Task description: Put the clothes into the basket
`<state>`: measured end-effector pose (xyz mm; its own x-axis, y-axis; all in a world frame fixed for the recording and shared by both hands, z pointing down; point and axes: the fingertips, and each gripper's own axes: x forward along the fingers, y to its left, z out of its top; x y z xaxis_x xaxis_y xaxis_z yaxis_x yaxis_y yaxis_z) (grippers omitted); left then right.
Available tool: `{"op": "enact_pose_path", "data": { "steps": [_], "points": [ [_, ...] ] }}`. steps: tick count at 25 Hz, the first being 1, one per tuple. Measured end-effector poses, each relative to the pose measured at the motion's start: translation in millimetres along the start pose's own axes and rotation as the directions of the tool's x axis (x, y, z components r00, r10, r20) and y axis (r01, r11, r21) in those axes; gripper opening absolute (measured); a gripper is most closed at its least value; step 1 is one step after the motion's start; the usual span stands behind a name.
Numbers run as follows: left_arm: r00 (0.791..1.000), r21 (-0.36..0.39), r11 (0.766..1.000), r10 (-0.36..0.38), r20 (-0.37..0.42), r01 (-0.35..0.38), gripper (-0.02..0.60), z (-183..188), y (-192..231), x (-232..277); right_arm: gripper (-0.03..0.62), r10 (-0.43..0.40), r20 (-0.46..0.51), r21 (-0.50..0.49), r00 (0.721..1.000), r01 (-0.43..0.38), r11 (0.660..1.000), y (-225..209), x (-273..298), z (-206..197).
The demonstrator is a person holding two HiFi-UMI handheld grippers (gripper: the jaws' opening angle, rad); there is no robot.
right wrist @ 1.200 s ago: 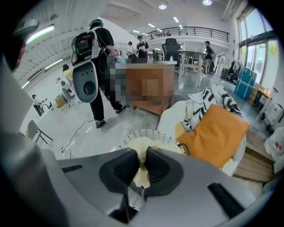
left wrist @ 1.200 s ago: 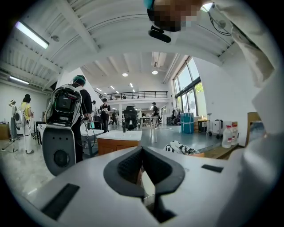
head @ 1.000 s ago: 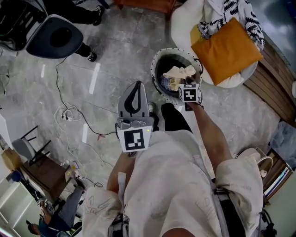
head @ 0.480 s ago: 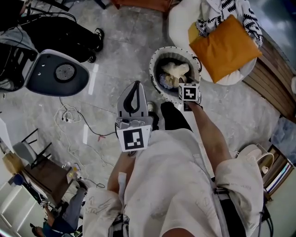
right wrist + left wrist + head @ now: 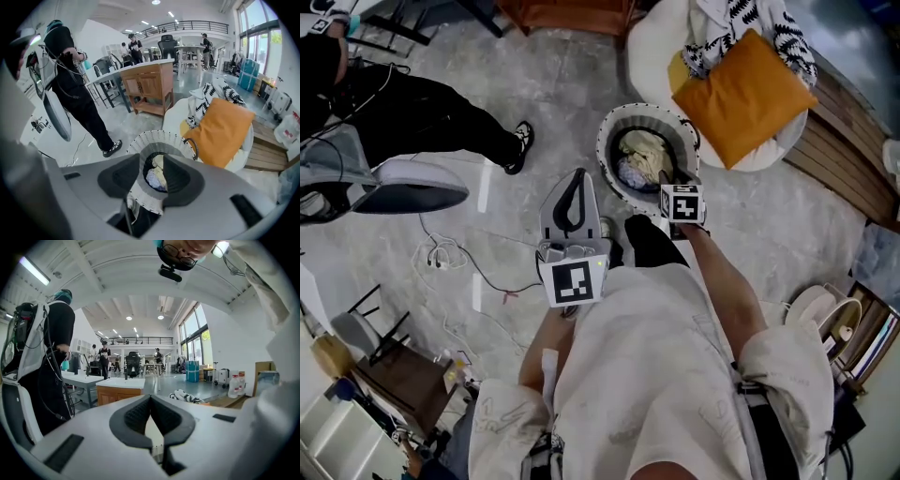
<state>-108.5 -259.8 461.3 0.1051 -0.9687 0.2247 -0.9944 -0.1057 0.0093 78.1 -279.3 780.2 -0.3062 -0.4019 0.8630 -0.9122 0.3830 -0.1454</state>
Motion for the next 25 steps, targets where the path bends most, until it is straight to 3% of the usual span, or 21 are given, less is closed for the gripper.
{"op": "enact_pose_path", "data": {
  "steps": [5,9,15,20,25],
  "points": [
    [0.999,0.005,0.999,-0.048,0.012,0.048,0.005,3.1,-6.5,2.2,0.138,0.017,0.048,0.047,0.999,-0.019,0.999,16.2,-31.0,3.9],
    [0.997,0.01,0.997,-0.079,0.017,0.079,0.005,4.1,-12.0,4.0,0.135,0.019,0.114,0.029,0.993,-0.023,0.999,28.0,-59.2,9.7],
    [0.99,0.022,0.99,-0.137,0.02,0.137,0.005,7.5,-24.7,7.9,0.127,-0.006,0.239,0.054,0.971,-0.007,0.998,30.2,-106.0,24.4],
    [0.981,0.041,0.981,-0.19,0.03,0.189,0.005,8.2,-35.2,9.8,0.126,-0.044,0.35,0.091,0.936,0.013,0.996,23.6,-147.1,49.0],
    [0.976,0.048,0.976,-0.215,0.025,0.213,0.005,13.6,-43.7,6.2,0.126,-0.089,0.497,0.088,0.863,0.051,0.995,14.2,-201.8,88.7]
  ]
}}
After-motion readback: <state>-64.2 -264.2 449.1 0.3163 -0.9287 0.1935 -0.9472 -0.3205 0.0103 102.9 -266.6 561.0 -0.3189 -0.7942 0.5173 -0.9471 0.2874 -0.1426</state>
